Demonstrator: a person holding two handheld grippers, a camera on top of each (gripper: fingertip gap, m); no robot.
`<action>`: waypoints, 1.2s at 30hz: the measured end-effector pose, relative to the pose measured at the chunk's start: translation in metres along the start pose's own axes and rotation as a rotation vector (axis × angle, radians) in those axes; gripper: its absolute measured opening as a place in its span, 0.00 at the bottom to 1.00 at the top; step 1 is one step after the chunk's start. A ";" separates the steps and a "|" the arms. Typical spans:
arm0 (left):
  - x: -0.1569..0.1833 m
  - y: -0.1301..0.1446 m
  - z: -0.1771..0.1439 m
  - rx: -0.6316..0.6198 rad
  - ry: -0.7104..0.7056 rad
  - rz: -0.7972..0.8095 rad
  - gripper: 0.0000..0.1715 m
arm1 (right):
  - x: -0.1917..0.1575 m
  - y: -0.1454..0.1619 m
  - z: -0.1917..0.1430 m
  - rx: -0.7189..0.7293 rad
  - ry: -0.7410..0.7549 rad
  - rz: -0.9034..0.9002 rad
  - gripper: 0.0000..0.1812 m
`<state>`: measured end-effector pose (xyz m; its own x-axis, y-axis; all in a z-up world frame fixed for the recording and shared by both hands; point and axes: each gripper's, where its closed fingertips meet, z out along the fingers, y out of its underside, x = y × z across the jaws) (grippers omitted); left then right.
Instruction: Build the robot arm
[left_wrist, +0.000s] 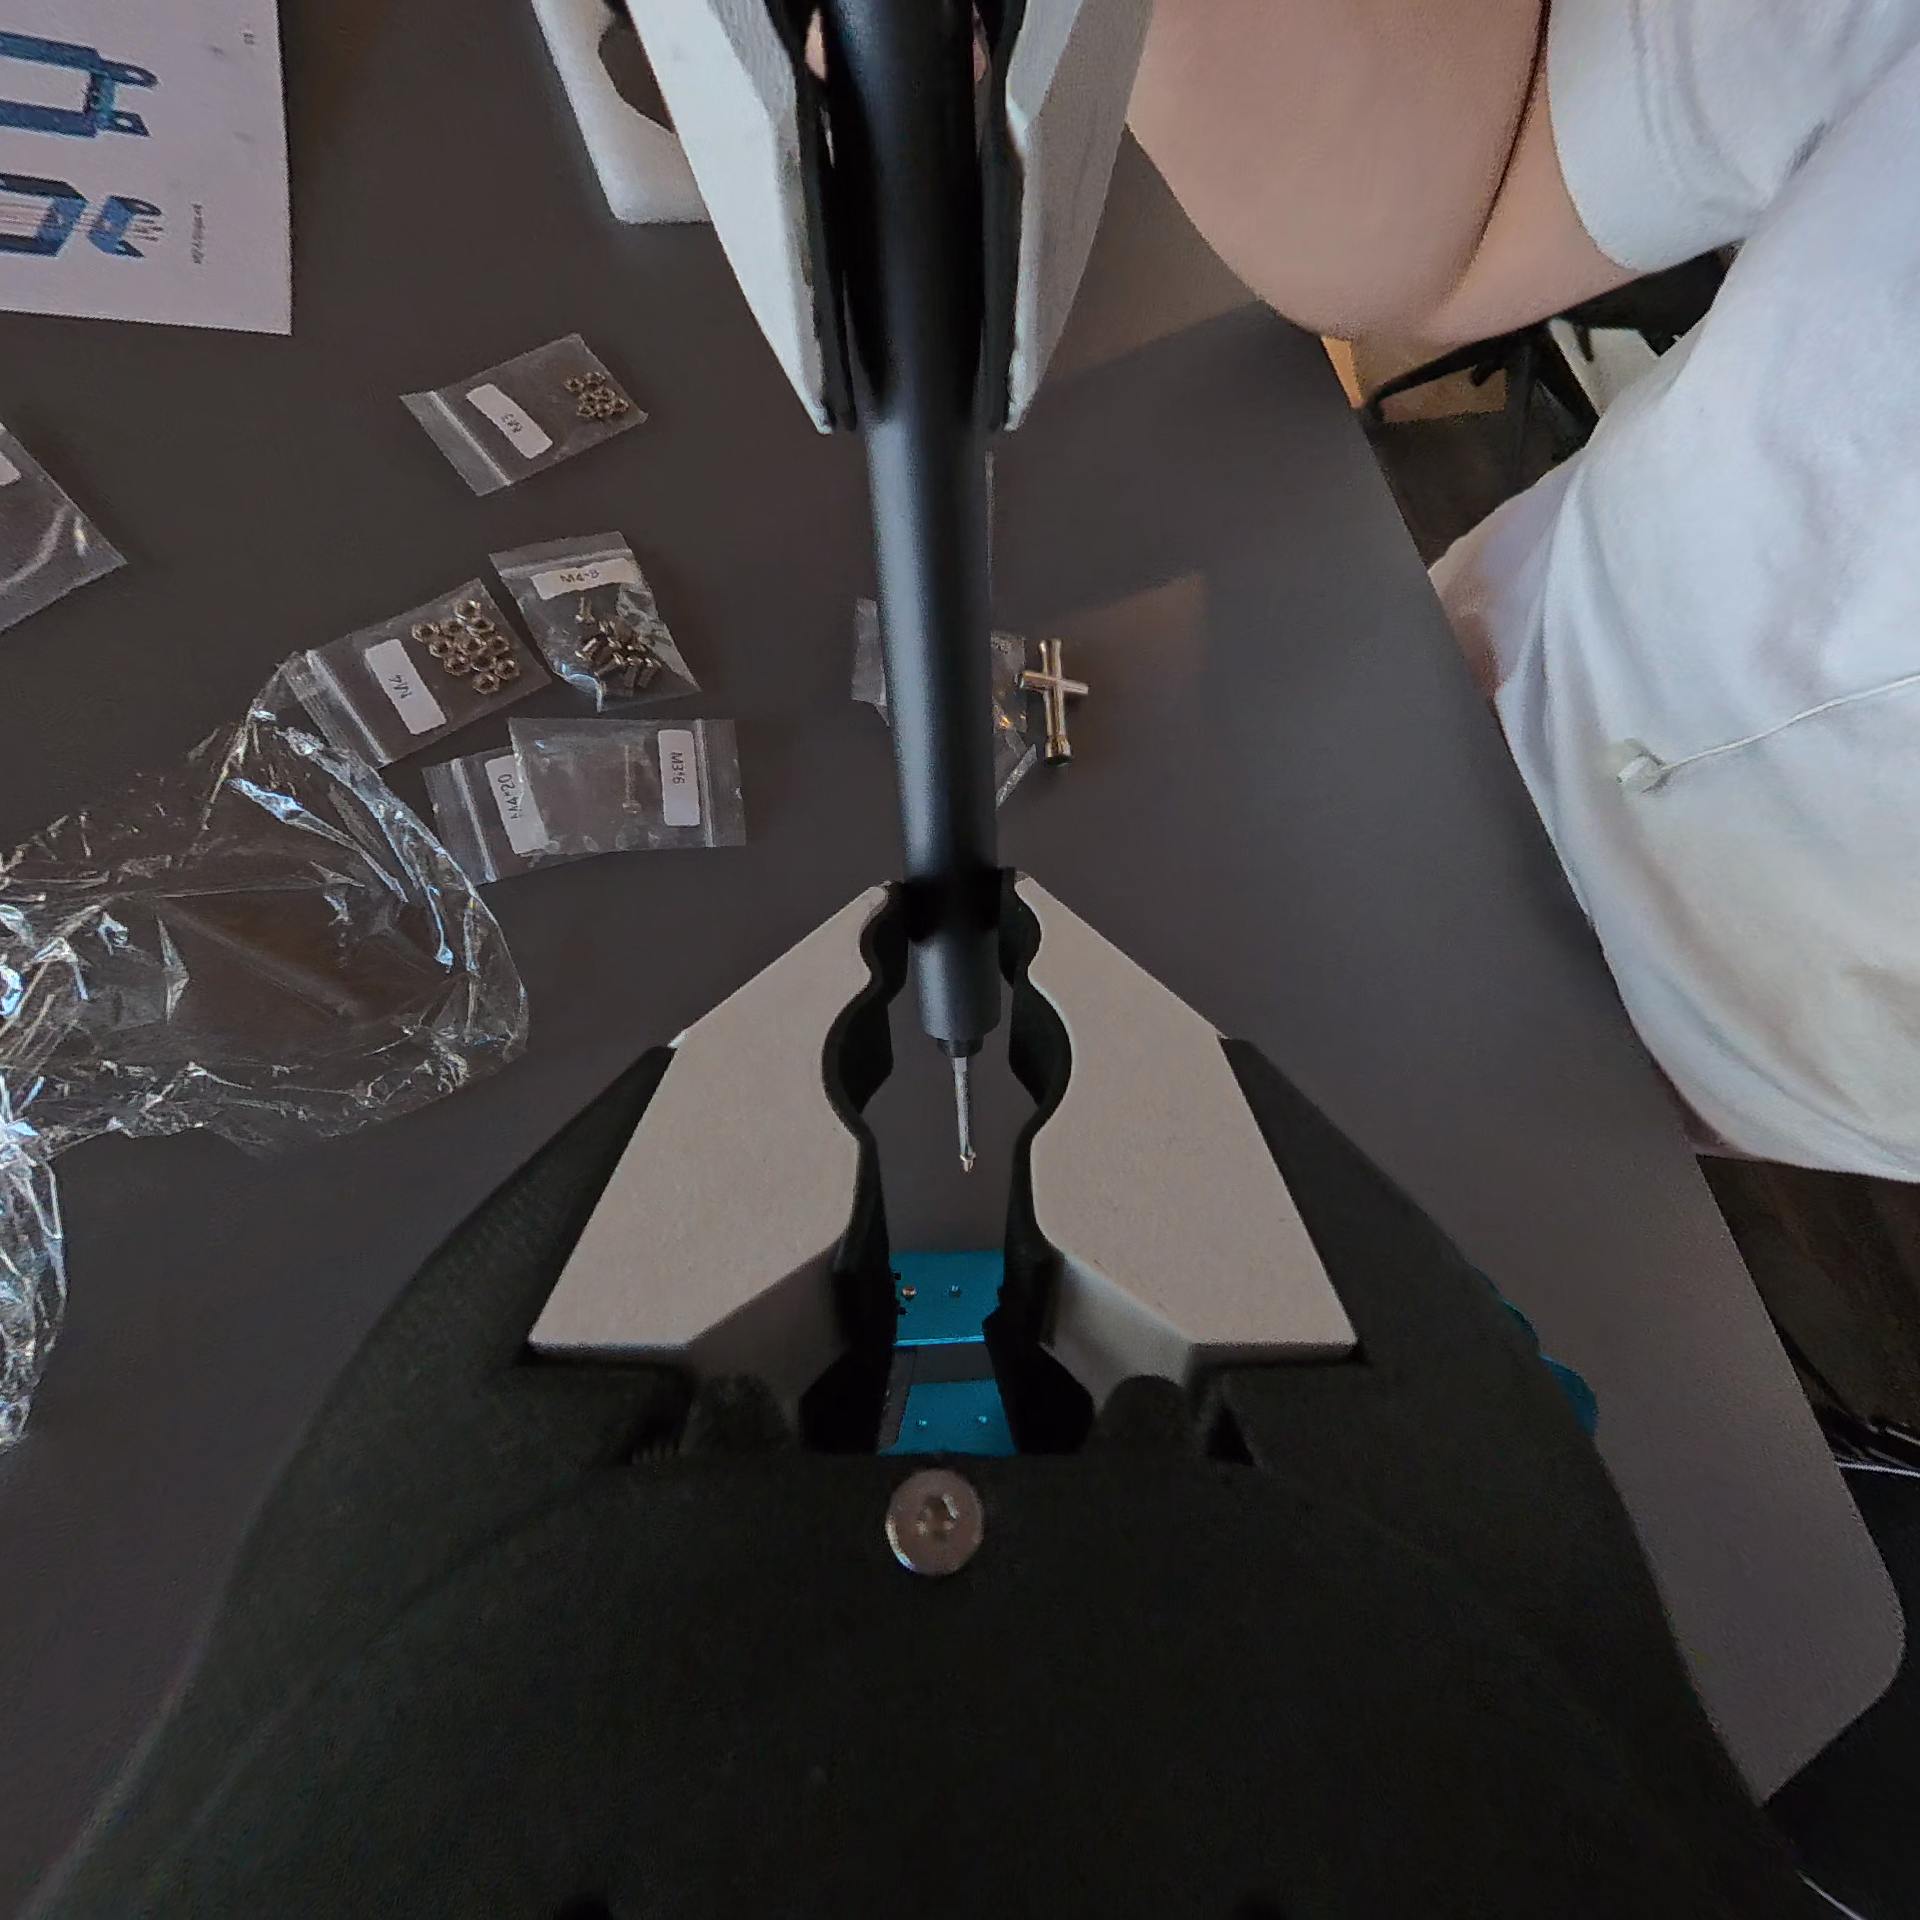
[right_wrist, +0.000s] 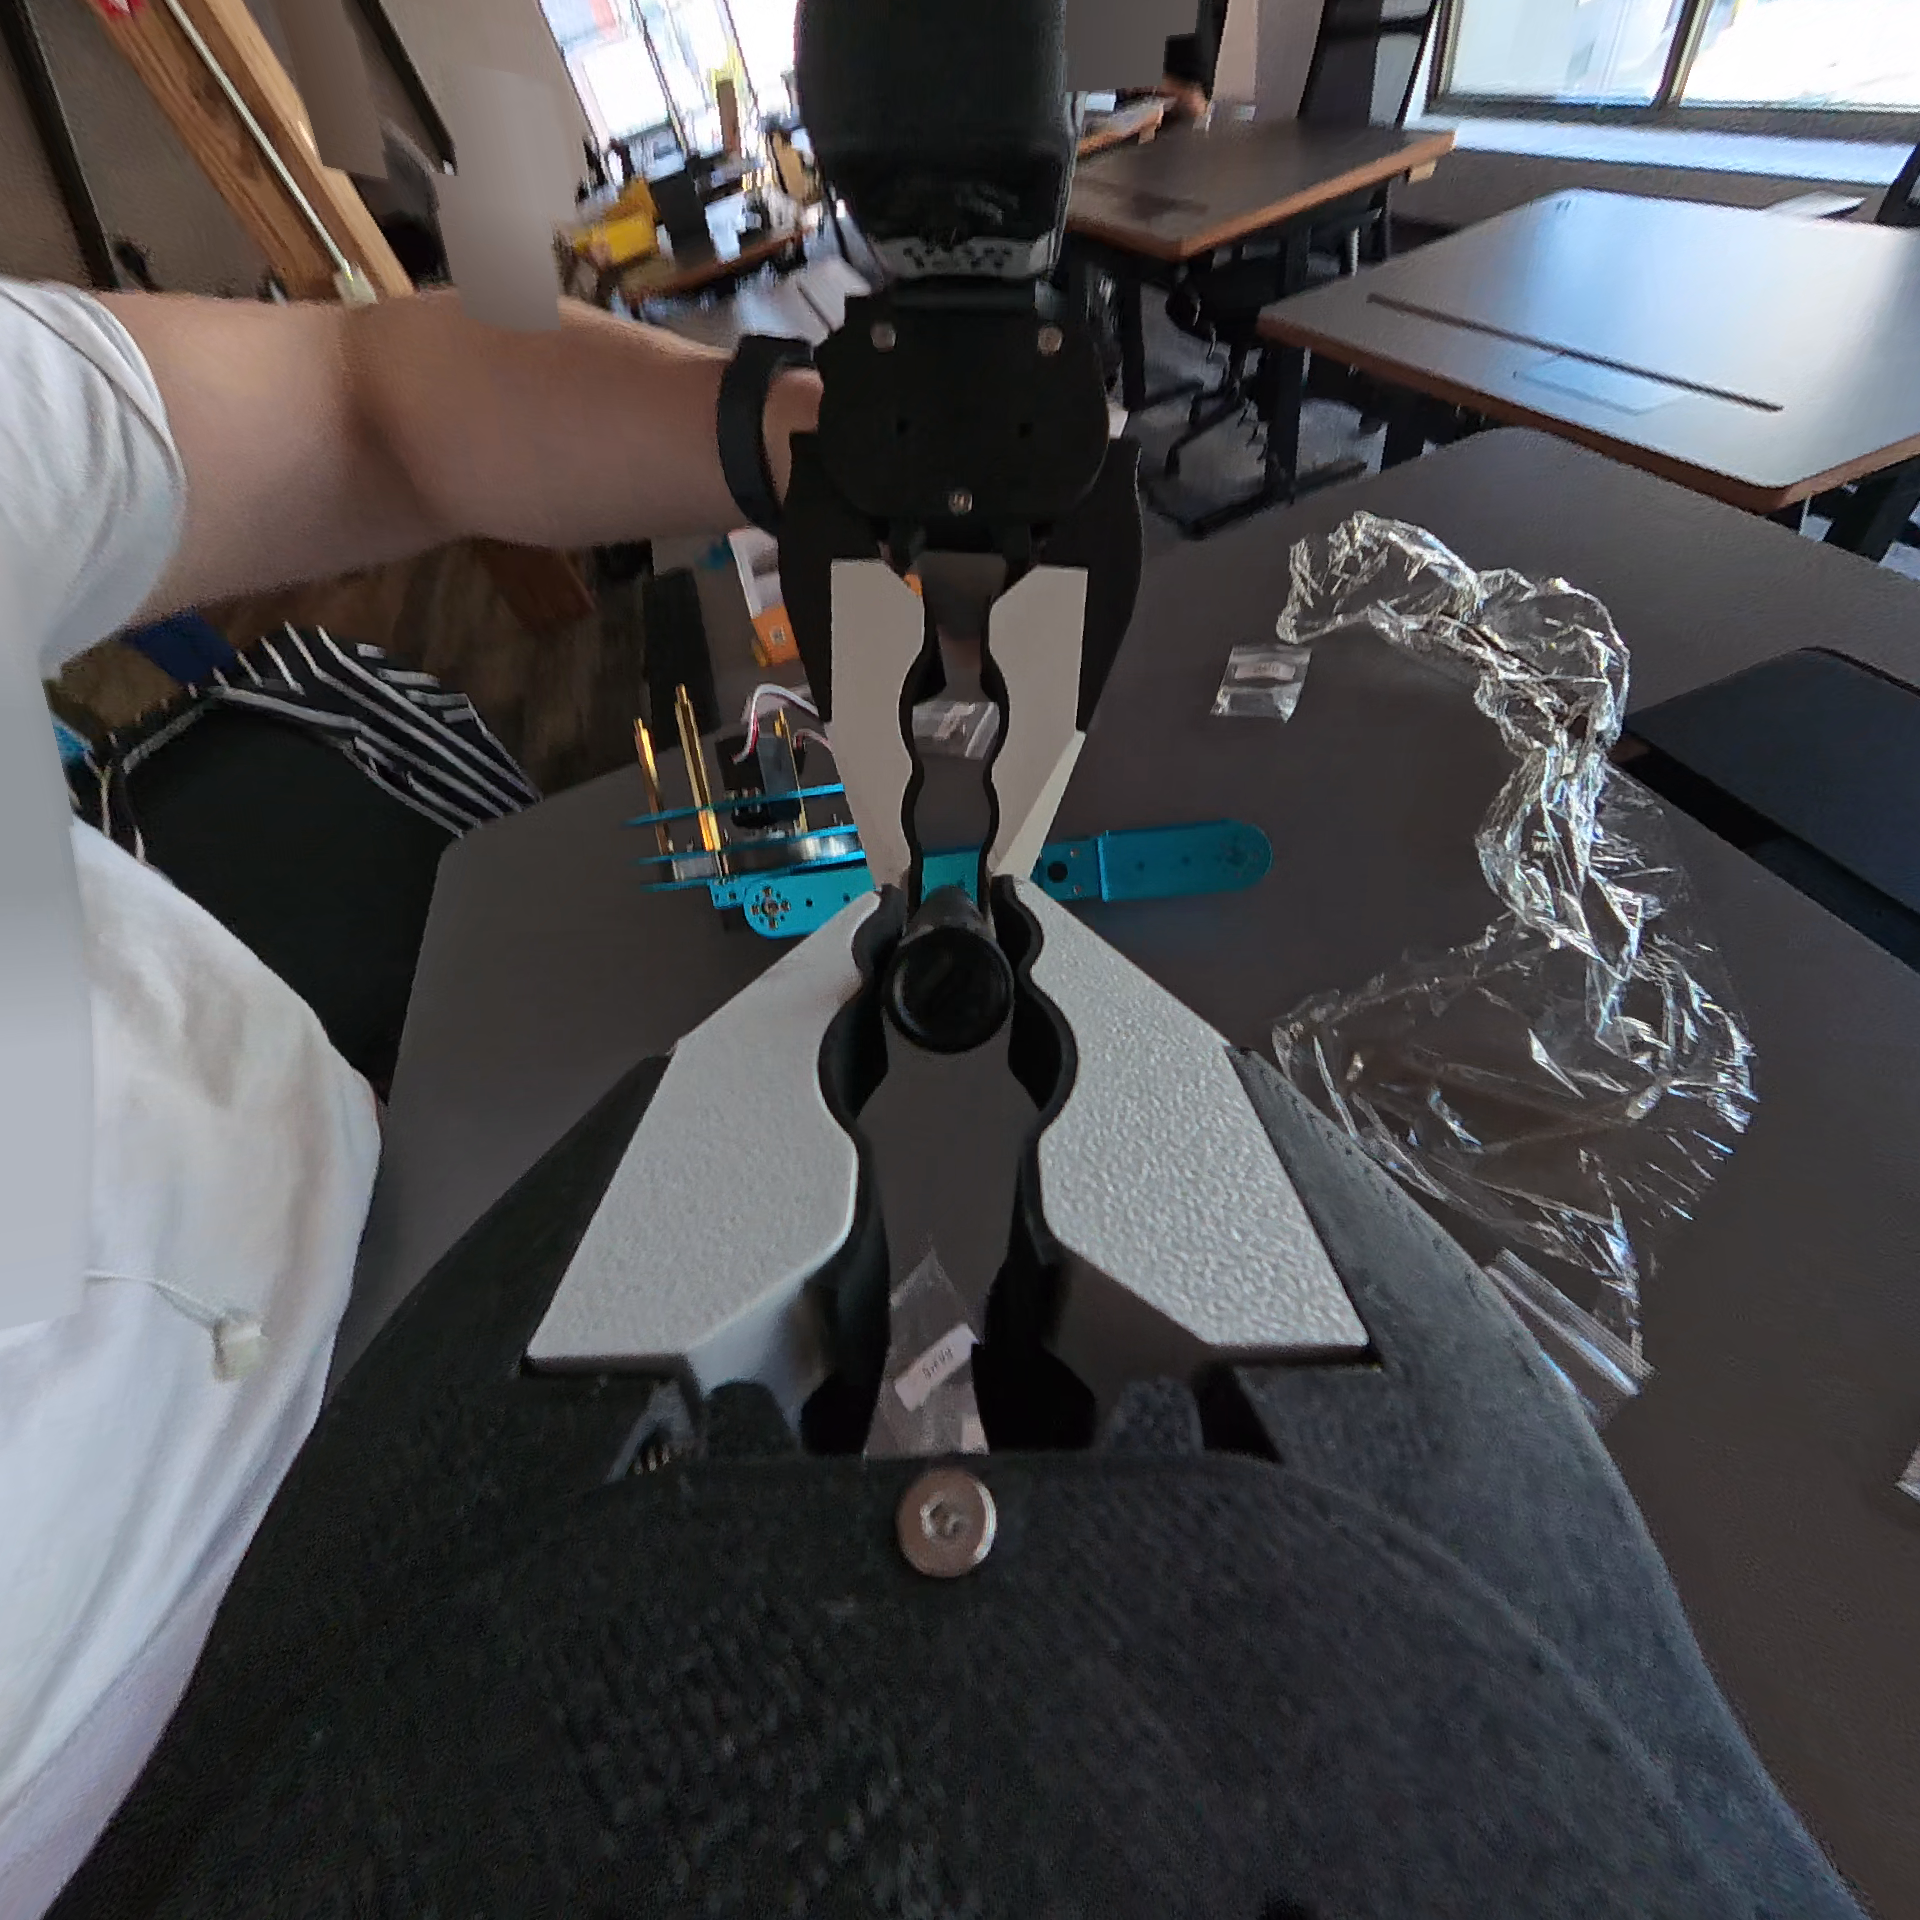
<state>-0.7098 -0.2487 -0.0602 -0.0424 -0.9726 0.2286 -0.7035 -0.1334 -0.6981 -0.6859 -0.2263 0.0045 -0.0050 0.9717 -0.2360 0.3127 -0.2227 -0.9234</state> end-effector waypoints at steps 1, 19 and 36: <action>0.000 0.002 0.000 0.000 0.009 0.006 0.09 | 0.001 -0.001 0.002 0.037 0.007 0.023 0.10; -0.011 0.019 -0.021 0.021 0.130 0.094 0.09 | 0.013 -0.020 0.019 0.506 0.208 0.088 0.09; -0.014 0.029 -0.015 0.020 0.167 0.059 0.09 | 0.021 -0.005 0.023 0.469 0.178 0.148 0.09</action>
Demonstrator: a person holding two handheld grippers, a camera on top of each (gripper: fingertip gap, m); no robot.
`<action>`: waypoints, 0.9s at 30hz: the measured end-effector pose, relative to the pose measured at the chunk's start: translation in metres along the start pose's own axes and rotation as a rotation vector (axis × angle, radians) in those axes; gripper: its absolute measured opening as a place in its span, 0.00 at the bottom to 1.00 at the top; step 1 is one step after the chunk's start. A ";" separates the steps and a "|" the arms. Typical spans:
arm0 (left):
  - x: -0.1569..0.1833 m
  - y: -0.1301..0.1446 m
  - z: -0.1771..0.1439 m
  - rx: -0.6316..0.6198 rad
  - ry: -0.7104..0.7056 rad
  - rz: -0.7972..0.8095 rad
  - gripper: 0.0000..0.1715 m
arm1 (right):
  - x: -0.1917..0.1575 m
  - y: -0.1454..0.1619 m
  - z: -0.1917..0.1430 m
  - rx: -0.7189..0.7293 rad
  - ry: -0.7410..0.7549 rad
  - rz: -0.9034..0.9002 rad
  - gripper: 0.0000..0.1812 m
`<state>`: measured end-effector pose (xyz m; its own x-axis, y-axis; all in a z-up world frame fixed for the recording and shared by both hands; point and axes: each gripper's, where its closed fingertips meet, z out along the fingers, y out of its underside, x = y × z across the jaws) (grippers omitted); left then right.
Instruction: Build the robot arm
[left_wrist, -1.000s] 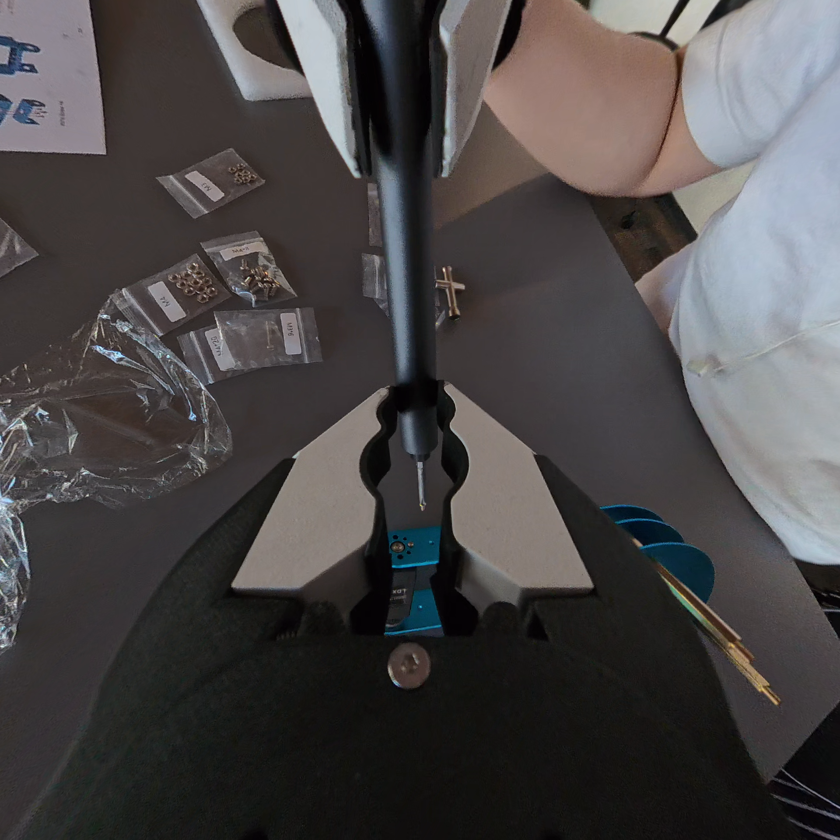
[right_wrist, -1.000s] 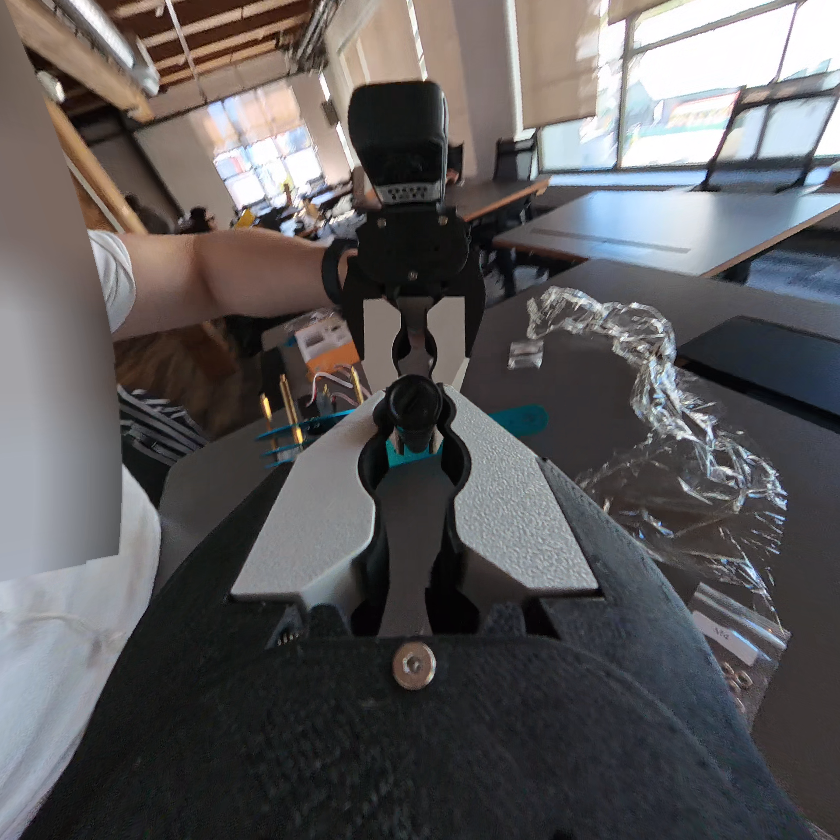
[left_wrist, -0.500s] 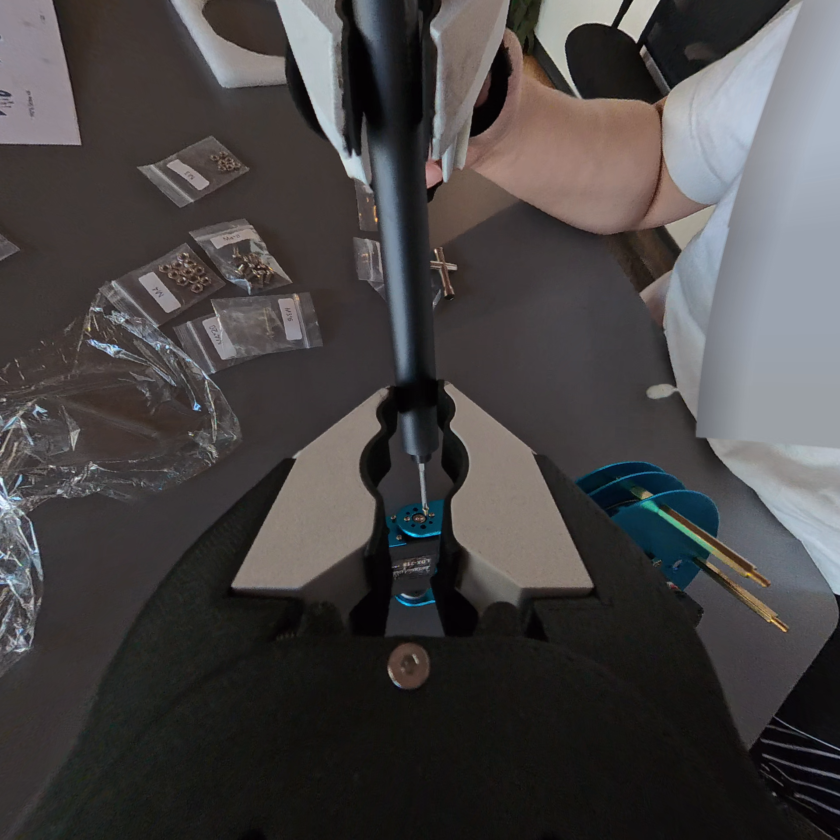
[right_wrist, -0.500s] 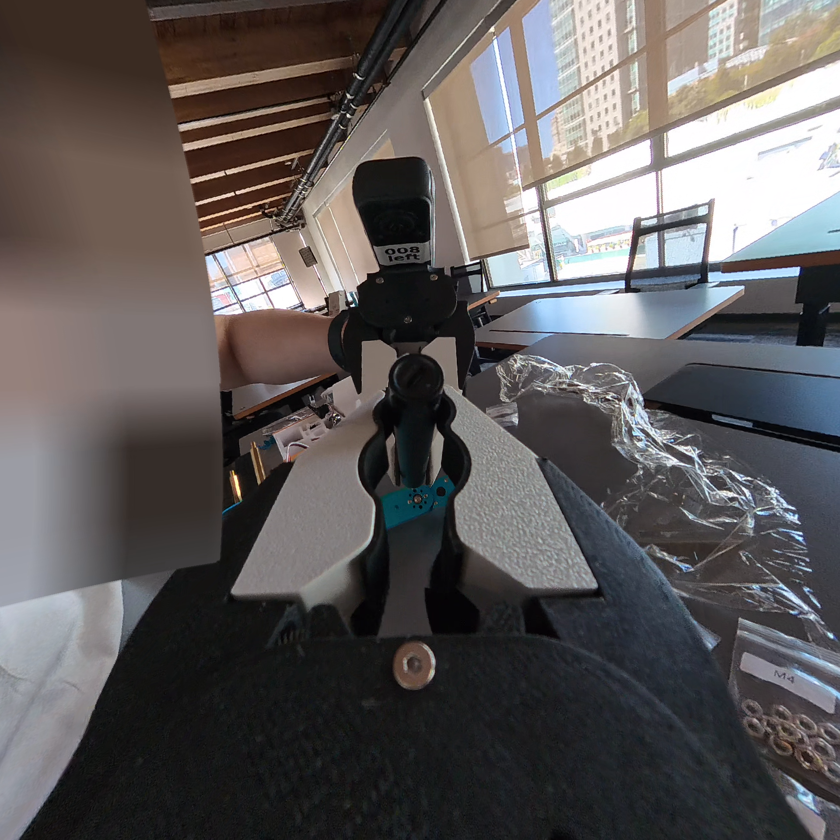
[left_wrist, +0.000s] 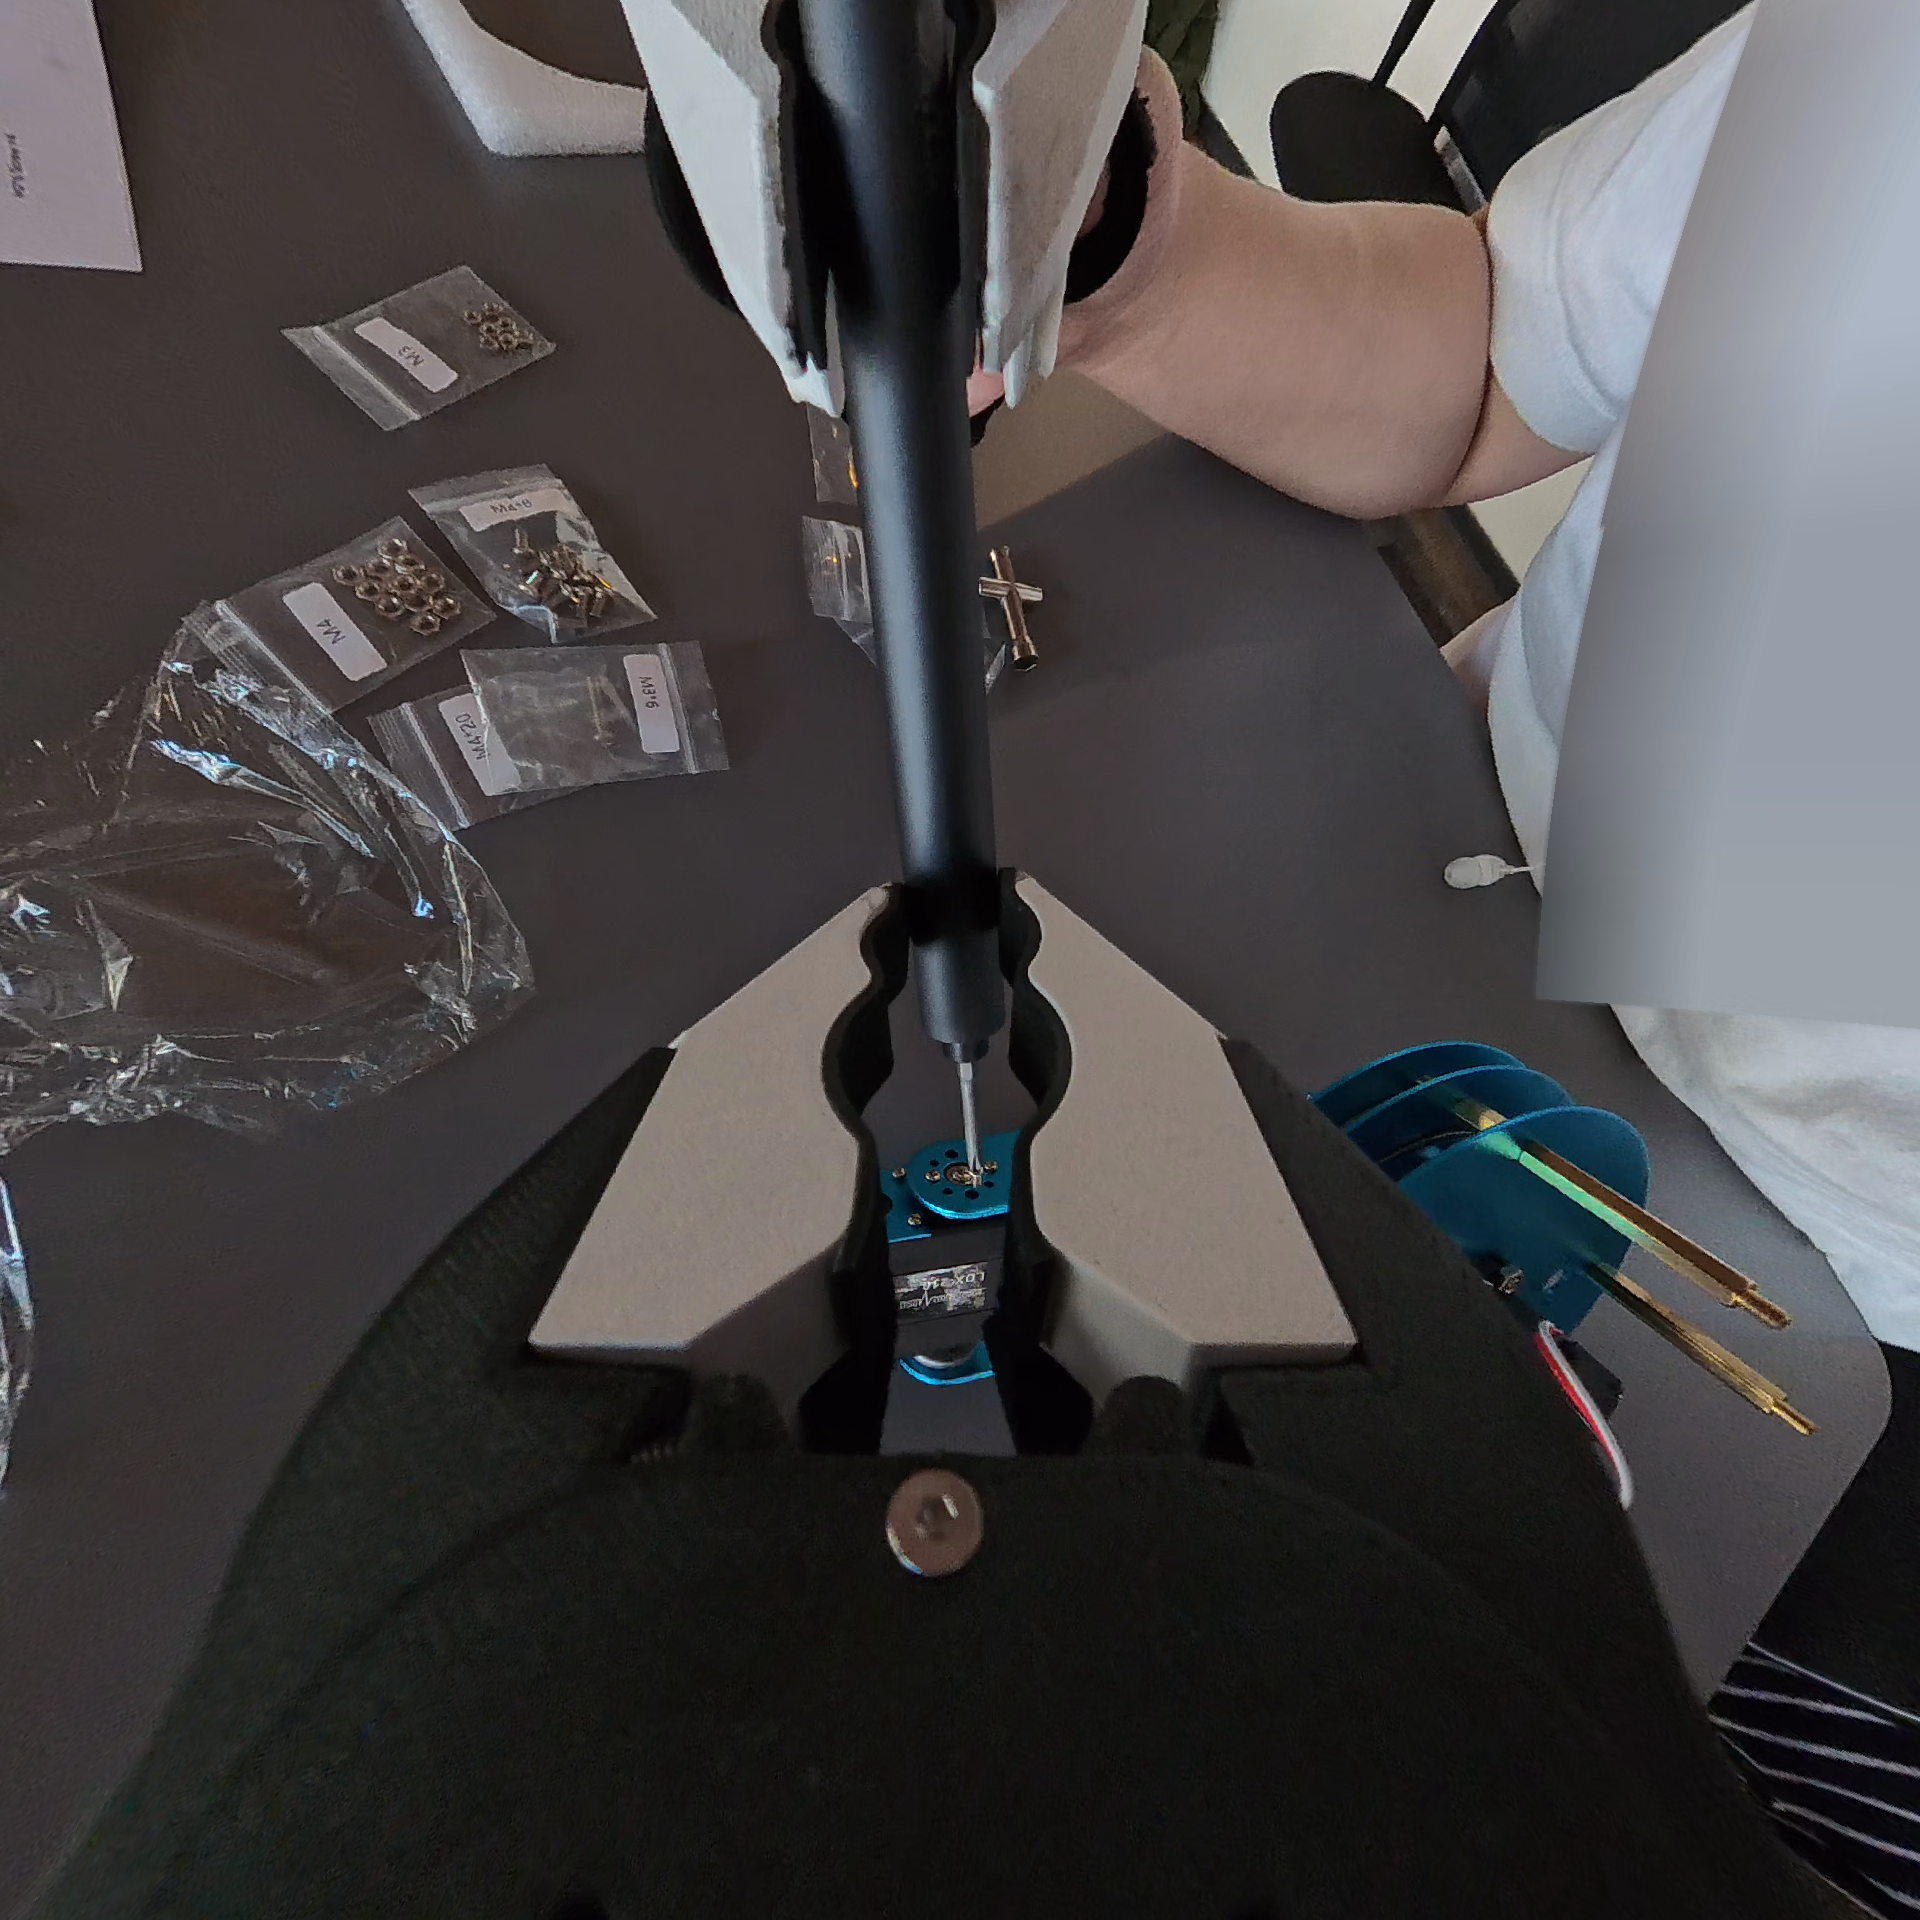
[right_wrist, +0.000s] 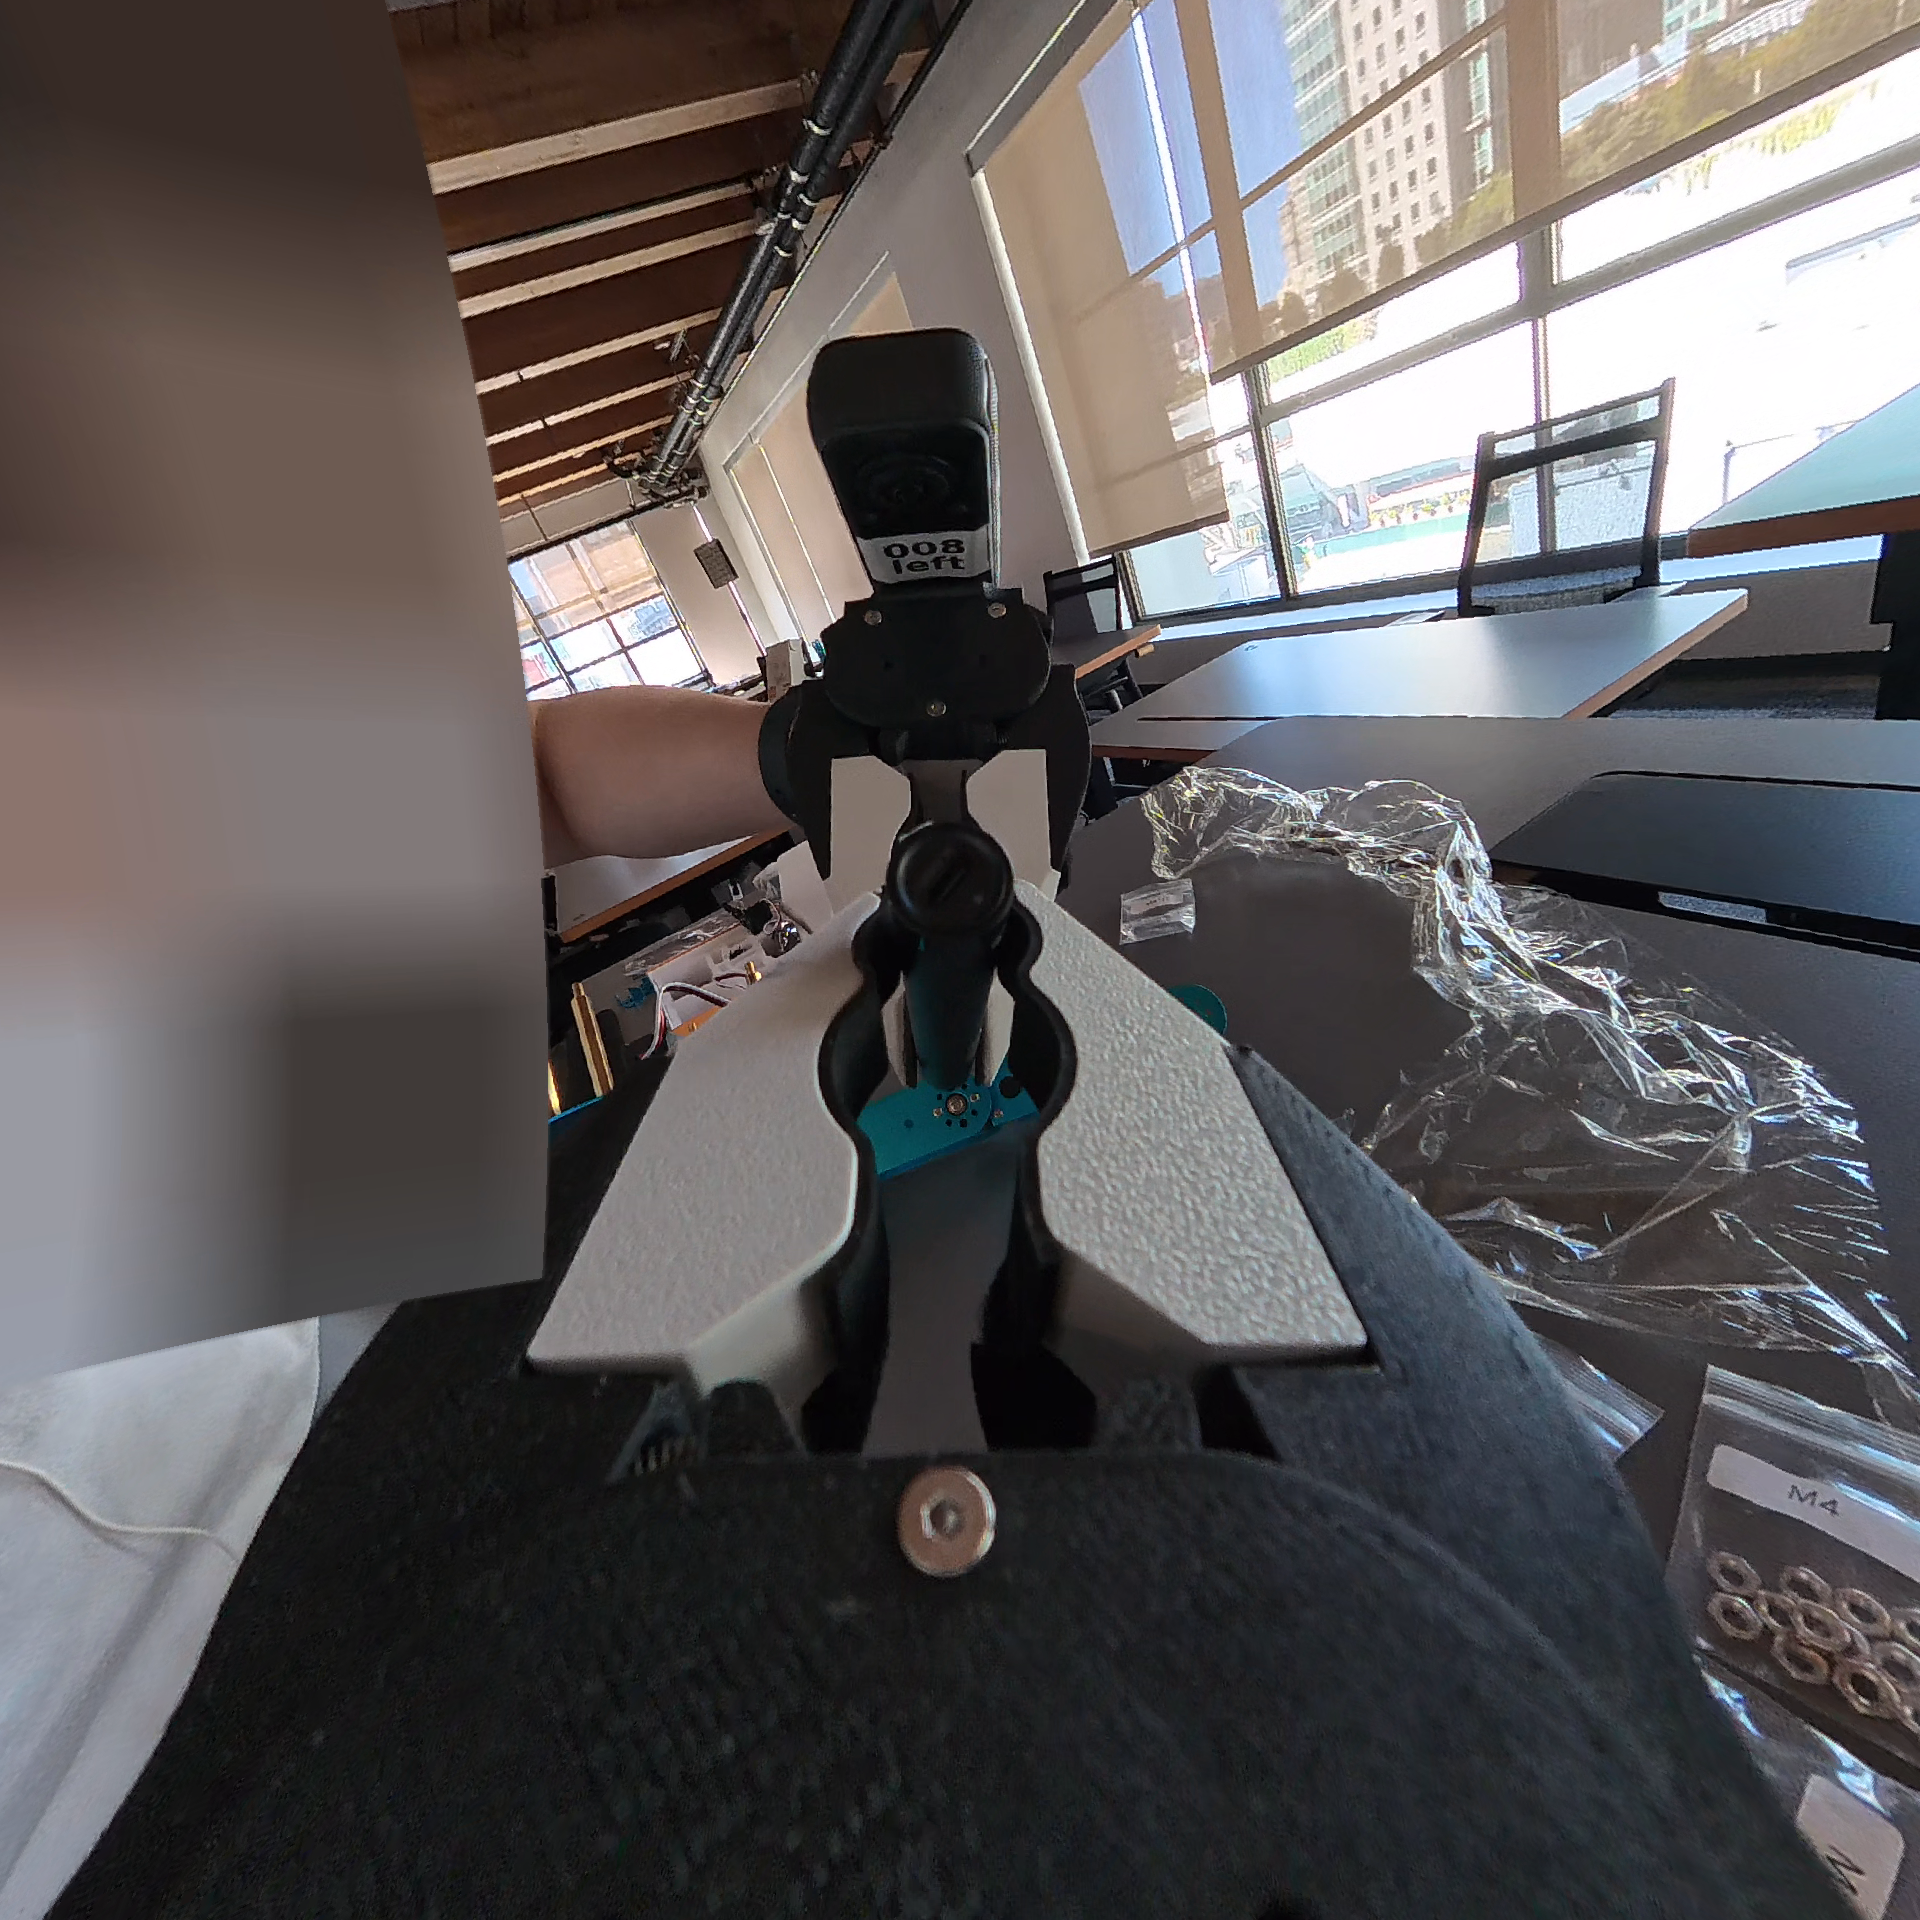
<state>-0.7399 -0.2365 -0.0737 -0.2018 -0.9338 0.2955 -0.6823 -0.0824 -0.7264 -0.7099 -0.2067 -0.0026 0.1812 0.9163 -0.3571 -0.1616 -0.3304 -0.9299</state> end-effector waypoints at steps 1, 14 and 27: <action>0.000 0.000 0.001 0.004 0.001 -0.001 0.09 | 0.000 0.000 0.000 -0.001 0.000 -0.002 0.09; 0.001 0.001 -0.001 0.008 0.001 -0.002 0.09 | -0.001 0.001 0.000 -0.003 -0.003 -0.002 0.09; -0.001 0.005 0.000 0.012 0.005 -0.012 0.09 | 0.001 0.006 0.002 -0.017 -0.003 0.004 0.10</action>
